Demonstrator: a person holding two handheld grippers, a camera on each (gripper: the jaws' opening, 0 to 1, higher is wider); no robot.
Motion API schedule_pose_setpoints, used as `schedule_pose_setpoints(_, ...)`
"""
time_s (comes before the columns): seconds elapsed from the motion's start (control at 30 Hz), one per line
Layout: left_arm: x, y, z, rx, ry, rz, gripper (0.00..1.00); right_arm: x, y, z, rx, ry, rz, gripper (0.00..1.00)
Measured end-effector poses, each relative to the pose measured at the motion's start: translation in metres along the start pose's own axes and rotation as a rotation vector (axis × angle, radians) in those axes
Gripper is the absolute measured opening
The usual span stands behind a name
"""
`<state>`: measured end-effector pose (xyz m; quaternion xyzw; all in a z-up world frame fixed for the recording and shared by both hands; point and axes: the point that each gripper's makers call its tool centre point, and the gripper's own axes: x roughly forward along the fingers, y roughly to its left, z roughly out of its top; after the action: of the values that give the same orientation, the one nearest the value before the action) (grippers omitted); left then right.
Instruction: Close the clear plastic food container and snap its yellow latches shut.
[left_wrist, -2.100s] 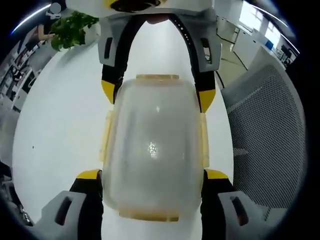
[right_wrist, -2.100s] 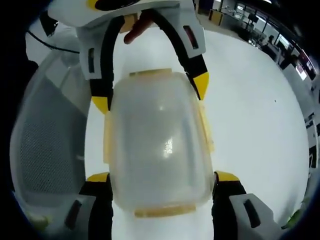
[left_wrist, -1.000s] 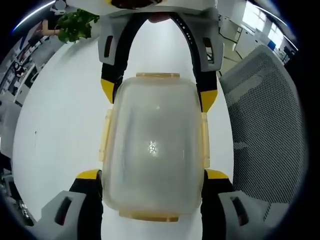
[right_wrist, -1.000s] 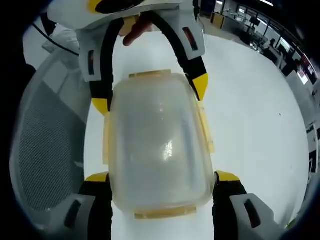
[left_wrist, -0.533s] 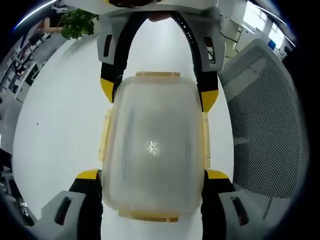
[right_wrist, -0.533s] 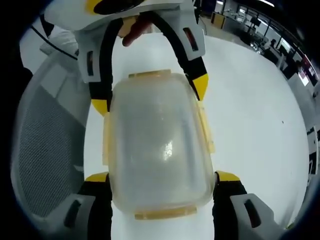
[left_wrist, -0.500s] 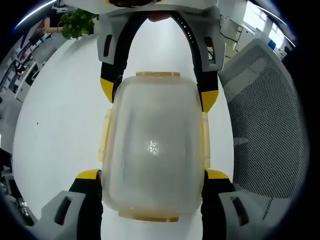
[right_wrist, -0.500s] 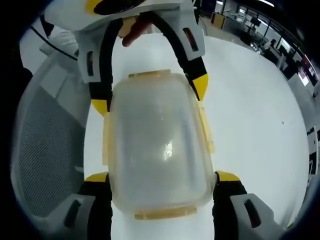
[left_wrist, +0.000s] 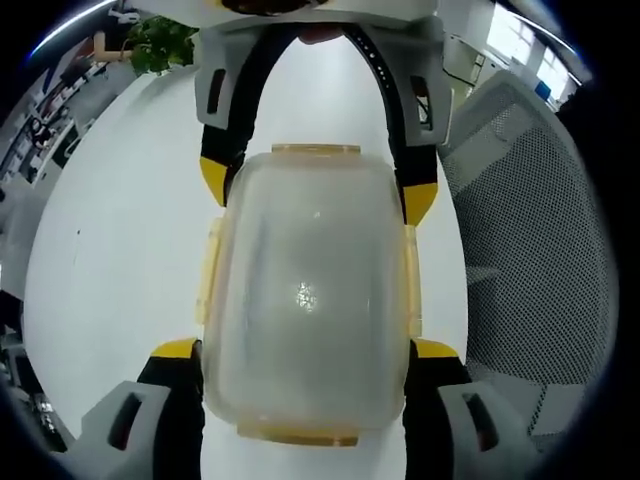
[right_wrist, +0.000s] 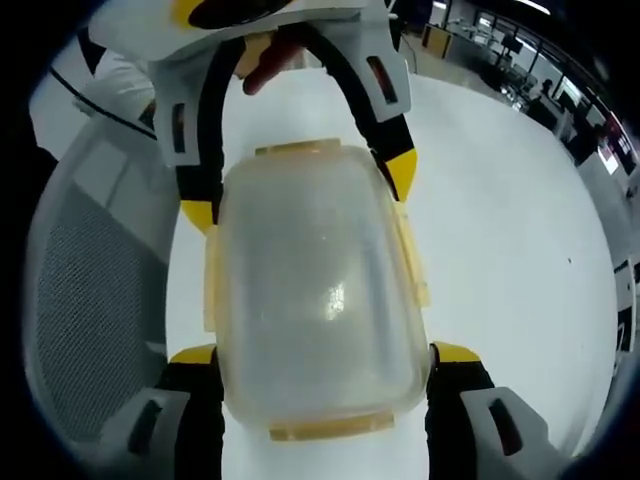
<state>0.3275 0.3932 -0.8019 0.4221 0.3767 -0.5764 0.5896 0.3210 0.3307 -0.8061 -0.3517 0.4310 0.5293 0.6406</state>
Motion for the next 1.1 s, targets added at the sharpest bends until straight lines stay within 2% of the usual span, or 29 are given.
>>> schedule_pose_setpoints(0.3,-0.005,0.001,-0.014,-0.001,-0.016,-0.01,0.83,0.006,0.002,0.015,0.003,0.005,-0.003,0.84)
schedule_pose_setpoints(0.6,-0.007,0.002,-0.025,0.0,0.001,-0.015,0.84,0.01,0.003,0.026,0.004,0.016,-0.006,0.84)
schedule_pose_setpoints(0.73,-0.01,0.003,-0.03,0.0,-0.008,-0.016,0.84,0.012,0.003,0.031,0.007,-0.013,-0.011,0.84)
schedule_pose_setpoints(1.1,-0.008,0.003,-0.029,0.002,0.003,-0.012,0.85,0.011,0.002,0.031,0.005,-0.009,-0.013,0.84)
